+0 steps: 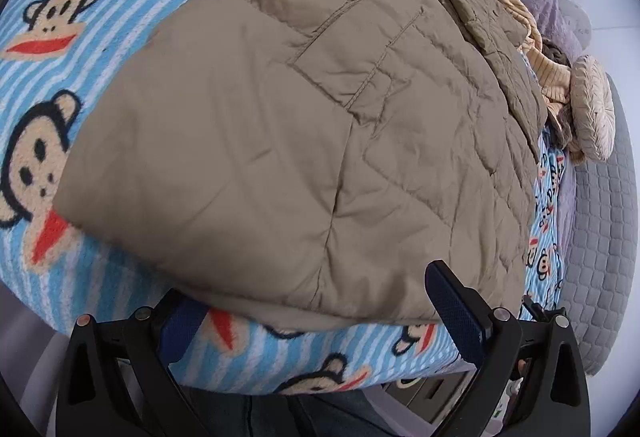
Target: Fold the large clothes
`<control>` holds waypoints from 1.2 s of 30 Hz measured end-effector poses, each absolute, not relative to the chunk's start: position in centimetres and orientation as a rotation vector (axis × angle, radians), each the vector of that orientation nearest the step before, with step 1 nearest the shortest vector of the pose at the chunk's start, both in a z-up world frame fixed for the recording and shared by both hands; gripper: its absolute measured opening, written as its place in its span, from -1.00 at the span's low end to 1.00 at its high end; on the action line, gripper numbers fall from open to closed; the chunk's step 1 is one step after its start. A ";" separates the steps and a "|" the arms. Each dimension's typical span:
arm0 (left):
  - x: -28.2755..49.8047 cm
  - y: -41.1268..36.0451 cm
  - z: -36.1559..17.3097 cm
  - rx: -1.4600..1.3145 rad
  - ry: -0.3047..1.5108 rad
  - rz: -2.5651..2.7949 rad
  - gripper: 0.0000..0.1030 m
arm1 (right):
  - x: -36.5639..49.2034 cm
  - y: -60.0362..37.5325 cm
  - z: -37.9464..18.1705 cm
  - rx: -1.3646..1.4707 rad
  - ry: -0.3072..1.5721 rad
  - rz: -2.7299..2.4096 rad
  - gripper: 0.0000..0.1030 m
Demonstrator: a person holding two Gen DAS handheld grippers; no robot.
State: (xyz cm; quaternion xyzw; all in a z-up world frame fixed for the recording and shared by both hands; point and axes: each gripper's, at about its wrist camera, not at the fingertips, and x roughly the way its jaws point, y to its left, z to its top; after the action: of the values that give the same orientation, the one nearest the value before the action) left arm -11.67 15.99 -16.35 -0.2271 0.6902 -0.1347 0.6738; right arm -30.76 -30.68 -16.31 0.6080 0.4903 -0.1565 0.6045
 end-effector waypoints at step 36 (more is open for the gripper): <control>-4.3 11.3 -5.5 -0.299 1.310 -0.302 -0.75 | -19.4 -33.7 -10.4 1.191 1.152 -0.097 -0.78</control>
State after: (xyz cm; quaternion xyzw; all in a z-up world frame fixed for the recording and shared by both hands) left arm -4.30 11.26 -5.49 -0.1380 0.6045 -0.1393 0.7721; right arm -19.43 -33.67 -10.40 0.5295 0.5123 -0.0433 0.6748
